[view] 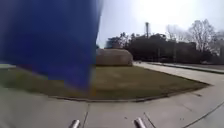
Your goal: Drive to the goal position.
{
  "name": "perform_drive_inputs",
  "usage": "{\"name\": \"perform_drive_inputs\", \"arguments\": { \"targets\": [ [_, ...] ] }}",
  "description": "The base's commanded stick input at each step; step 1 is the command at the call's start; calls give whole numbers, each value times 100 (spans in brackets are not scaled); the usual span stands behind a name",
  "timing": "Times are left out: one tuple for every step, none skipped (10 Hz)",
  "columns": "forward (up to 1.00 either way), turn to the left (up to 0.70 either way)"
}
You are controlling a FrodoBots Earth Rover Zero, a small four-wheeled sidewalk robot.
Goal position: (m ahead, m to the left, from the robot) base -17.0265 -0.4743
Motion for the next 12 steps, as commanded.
{"name": "perform_drive_inputs", "arguments": {
  "targets": [
    [0, -100],
    [0, -100],
    [0, -100],
    [0, -100],
    [0, -100],
    [0, -100],
    [0, -100],
    [0, -100],
    [0, -100],
    [0, -100],
    [0, -100],
    [0, -100]
  ]
}}
